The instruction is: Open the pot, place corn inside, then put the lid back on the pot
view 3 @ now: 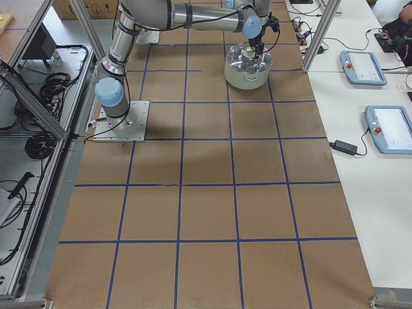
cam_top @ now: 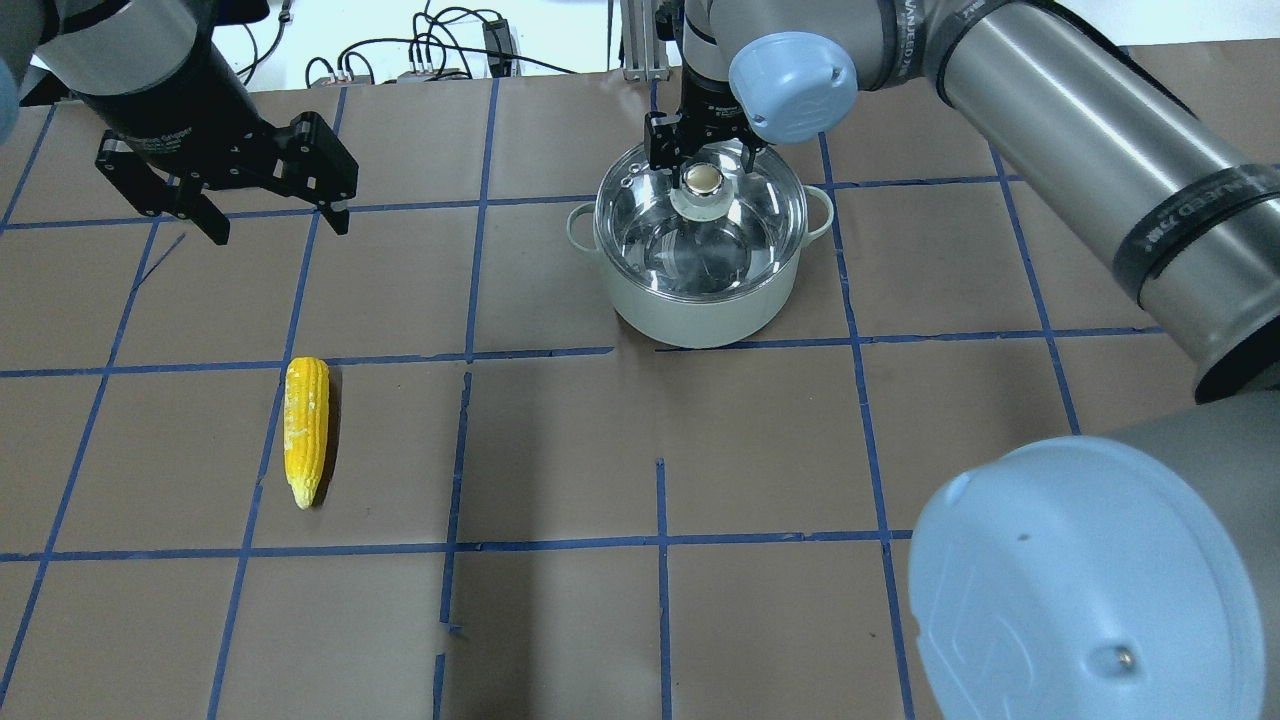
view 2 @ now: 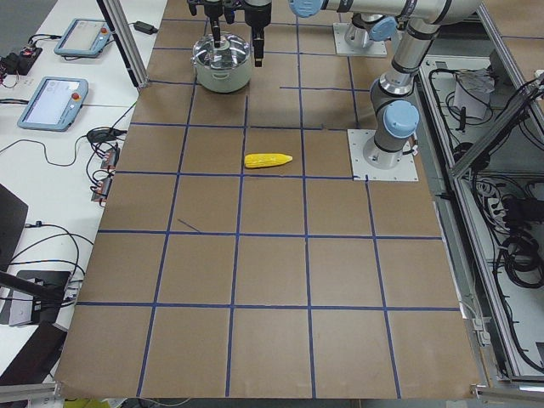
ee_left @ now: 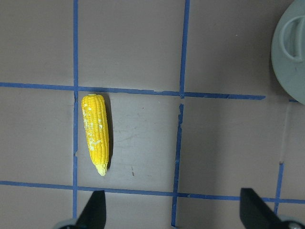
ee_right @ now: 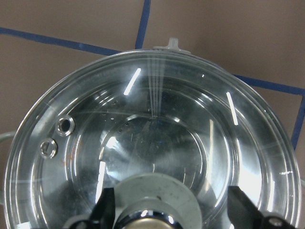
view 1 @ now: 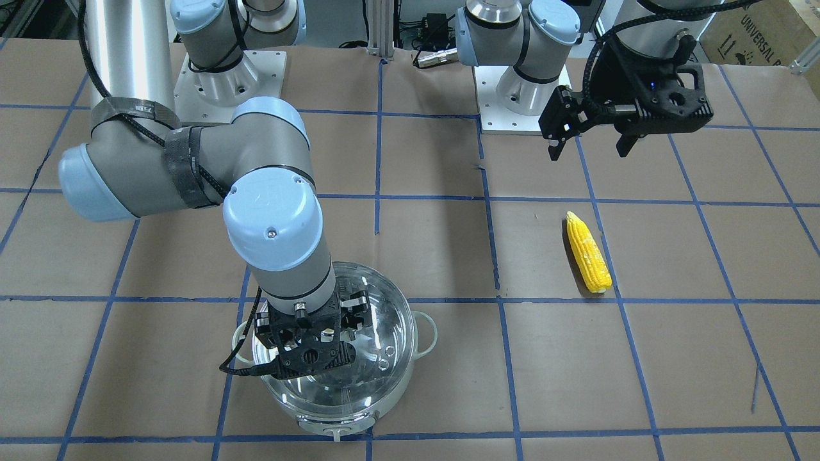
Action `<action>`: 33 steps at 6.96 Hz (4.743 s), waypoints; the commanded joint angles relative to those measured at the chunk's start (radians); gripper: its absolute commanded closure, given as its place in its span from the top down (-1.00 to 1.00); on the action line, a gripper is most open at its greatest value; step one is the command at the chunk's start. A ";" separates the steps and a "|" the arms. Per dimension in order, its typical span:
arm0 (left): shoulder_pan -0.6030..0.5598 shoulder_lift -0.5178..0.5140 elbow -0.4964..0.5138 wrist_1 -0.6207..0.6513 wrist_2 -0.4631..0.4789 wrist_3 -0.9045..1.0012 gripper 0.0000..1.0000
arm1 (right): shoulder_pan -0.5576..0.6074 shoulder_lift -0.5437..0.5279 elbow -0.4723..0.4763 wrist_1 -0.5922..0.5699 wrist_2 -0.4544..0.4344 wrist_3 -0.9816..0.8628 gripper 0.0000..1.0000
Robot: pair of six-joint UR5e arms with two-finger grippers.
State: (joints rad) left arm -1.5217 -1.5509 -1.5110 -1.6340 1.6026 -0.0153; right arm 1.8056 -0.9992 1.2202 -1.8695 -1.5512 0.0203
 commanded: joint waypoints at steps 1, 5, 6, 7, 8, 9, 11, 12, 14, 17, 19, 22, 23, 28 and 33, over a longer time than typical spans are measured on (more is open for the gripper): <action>0.000 0.000 0.000 -0.003 -0.001 0.000 1.00 | 0.000 -0.001 -0.001 0.004 -0.006 -0.008 -0.34; 0.000 0.000 0.000 -0.003 -0.001 0.000 1.00 | 0.000 -0.006 -0.084 0.086 -0.007 -0.017 -0.72; 0.000 0.000 0.000 -0.003 -0.001 0.000 1.00 | 0.000 -0.003 -0.132 0.136 -0.007 -0.019 -0.72; 0.000 0.000 0.000 -0.003 -0.001 0.000 1.00 | 0.000 -0.004 -0.143 0.145 -0.007 -0.019 -0.72; 0.000 0.000 0.000 -0.004 -0.001 0.000 1.00 | 0.000 -0.006 -0.143 0.150 -0.007 -0.034 -0.72; 0.000 0.000 0.000 -0.004 -0.001 0.000 1.00 | 0.000 -0.004 -0.143 0.148 -0.004 -0.034 -0.74; 0.000 0.000 0.000 -0.004 0.000 0.000 1.00 | 0.001 -0.003 -0.131 0.145 0.008 -0.020 0.65; 0.000 0.000 0.000 -0.004 -0.001 0.000 1.00 | 0.001 -0.001 -0.113 0.153 0.057 -0.020 0.98; 0.000 0.000 0.000 -0.004 0.000 0.000 1.00 | 0.003 0.001 -0.088 0.138 0.083 -0.025 0.98; 0.000 0.000 0.000 -0.004 0.000 0.000 1.00 | -0.035 -0.001 -0.105 0.136 0.077 -0.069 0.94; 0.000 0.000 0.000 -0.004 0.000 0.000 1.00 | -0.037 0.013 -0.100 0.119 0.065 -0.076 0.84; 0.000 0.000 0.000 -0.004 0.000 0.000 1.00 | -0.035 0.016 -0.088 0.113 0.060 -0.076 0.84; 0.000 0.000 0.000 -0.004 0.000 0.000 1.00 | -0.031 0.016 -0.084 0.113 0.057 -0.076 0.83; 0.000 0.000 0.000 -0.004 0.000 0.000 1.00 | -0.011 0.014 -0.062 0.073 -0.012 -0.033 0.75; 0.000 0.000 0.000 -0.004 0.000 0.000 1.00 | 0.001 0.016 -0.053 0.073 -0.020 -0.034 0.23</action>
State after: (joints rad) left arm -1.5217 -1.5509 -1.5109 -1.6383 1.6030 -0.0153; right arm 1.8081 -0.9832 1.1690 -1.7993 -1.5702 -0.0108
